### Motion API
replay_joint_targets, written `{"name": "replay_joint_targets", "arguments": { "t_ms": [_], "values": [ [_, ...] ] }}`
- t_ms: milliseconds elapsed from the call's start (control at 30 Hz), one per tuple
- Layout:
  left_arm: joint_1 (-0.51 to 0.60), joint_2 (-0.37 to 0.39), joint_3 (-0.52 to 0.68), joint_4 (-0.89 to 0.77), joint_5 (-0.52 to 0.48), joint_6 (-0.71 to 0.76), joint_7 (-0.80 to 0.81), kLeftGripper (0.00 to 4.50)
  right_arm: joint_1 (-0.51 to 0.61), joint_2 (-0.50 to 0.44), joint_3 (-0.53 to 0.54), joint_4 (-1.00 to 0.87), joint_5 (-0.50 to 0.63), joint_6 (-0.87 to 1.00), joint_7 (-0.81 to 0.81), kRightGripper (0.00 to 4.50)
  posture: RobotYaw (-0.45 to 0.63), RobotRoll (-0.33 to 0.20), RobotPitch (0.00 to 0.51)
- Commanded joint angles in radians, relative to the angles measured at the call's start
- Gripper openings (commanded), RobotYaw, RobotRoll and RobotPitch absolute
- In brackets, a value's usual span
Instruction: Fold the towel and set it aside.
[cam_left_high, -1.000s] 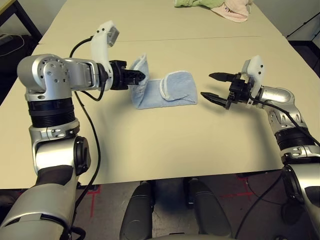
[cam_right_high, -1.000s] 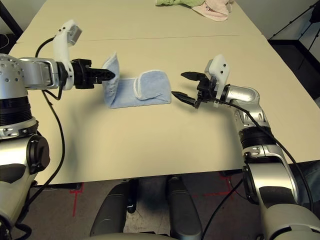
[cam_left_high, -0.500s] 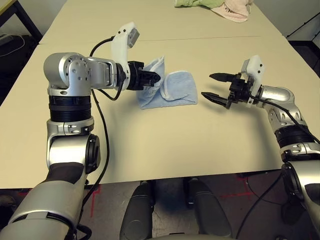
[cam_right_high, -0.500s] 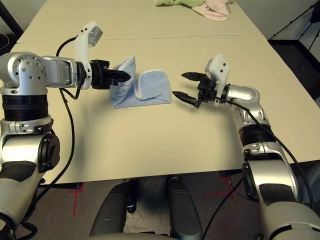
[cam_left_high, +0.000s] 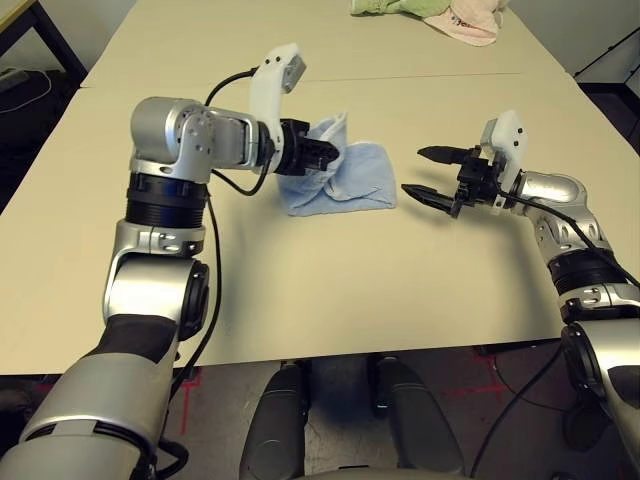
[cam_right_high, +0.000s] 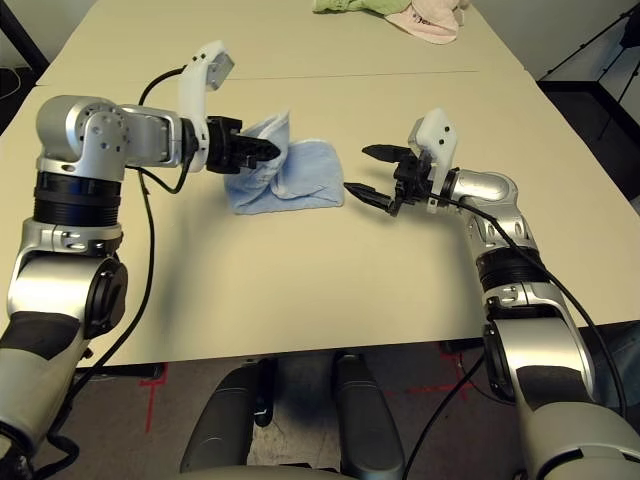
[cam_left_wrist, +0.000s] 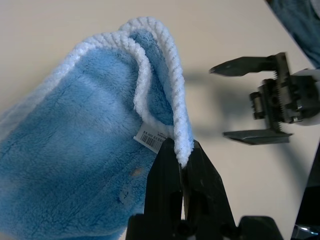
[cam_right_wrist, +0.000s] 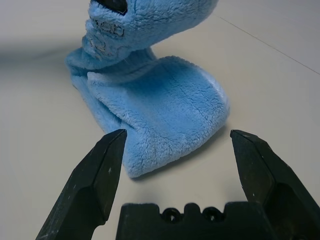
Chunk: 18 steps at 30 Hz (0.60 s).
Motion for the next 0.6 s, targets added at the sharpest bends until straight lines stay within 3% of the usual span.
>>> {"name": "replay_joint_targets", "arguments": {
  "t_ms": [33, 233, 467, 600],
  "values": [
    [0.0, 0.023, -0.077, -0.02, 0.039, -0.033, -0.043, 0.03, 0.001, 0.002, 0.003, 0.0, -0.005, -0.01, 0.004, 4.5, 0.04, 0.0, 0.166],
    [0.033, 0.086, -0.253, -0.065, 0.133, -0.126, -0.118, 0.03, 0.001, 0.006, 0.006, 0.003, -0.006, -0.013, 0.005, 4.5, 0.05, 0.0, 0.167],
    [0.006, 0.06, -0.284, -0.026, 0.186, -0.169, -0.143, 0.03, 0.001, 0.011, 0.007, 0.006, -0.009, -0.014, 0.005, 4.5, 0.05, 0.0, 0.166],
    [-0.045, -0.001, -0.241, 0.011, 0.185, -0.15, -0.13, 0.03, 0.001, 0.014, 0.007, 0.008, -0.011, -0.016, 0.005, 4.5, 0.06, 0.0, 0.166]
  ]
}}
